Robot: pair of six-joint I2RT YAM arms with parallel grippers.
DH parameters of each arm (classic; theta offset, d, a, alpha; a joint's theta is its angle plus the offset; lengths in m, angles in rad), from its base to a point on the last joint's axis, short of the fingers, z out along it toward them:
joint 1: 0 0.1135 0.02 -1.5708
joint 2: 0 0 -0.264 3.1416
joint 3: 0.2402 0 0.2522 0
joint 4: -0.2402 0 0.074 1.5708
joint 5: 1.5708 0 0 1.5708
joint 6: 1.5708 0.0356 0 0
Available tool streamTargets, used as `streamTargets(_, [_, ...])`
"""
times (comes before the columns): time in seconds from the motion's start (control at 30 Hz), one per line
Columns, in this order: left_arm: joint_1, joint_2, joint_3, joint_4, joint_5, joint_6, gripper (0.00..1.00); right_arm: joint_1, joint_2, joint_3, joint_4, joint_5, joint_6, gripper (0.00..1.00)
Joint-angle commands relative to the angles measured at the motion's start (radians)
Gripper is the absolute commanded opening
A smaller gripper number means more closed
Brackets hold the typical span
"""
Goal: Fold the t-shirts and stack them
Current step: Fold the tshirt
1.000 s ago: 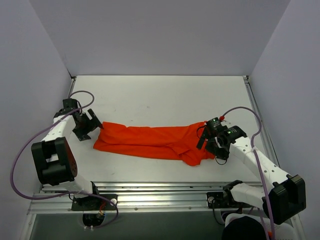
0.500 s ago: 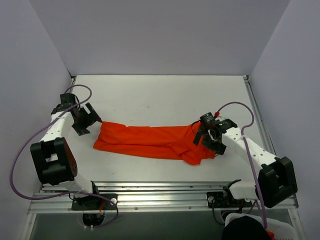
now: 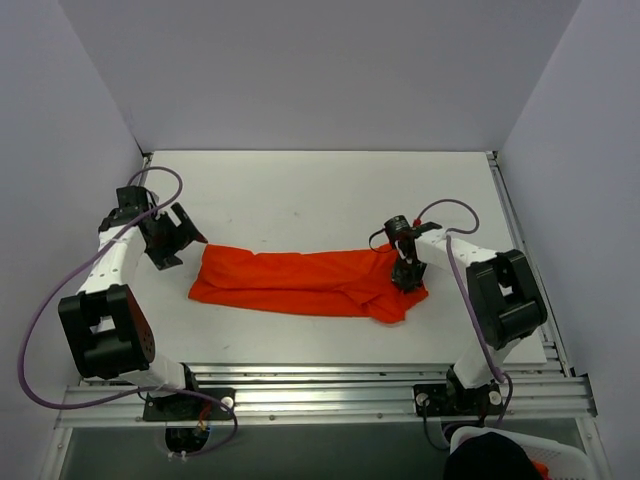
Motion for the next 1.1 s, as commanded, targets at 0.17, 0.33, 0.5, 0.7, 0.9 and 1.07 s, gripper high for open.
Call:
streamTargets(0.17, [0.005, -0.073, -0.002, -0.036, 0.039, -0.002, 0.95, -0.046, 0.231, 0.226, 0.066, 0.014, -0.073, 0.00])
streamTargets(0.33, [0.005, -0.110, -0.039, -0.016, 0.058, -0.019, 0.95, -0.060, 0.533, 0.686, 0.113, -0.047, -0.159, 0.00])
streamTargets(0.5, [0.006, -0.087, -0.016, -0.013, 0.079, -0.026, 0.95, -0.045, 0.887, 1.304, 0.182, -0.264, -0.175, 0.12])
streamTargets(0.7, [0.005, -0.052, 0.044, 0.009, 0.102, -0.031, 0.95, -0.038, 0.852, 1.502, 0.374, -0.277, -0.086, 1.00])
streamTargets(0.9, [0.005, -0.021, 0.144, -0.020, 0.111, -0.020, 0.95, -0.040, 0.427, 1.037, 0.310, -0.028, -0.078, 1.00])
streamTargets(1.07, [0.003, -0.005, 0.138, 0.029, 0.150, -0.075, 0.95, 0.056, 0.131, 0.778, 0.181, 0.105, -0.008, 1.00])
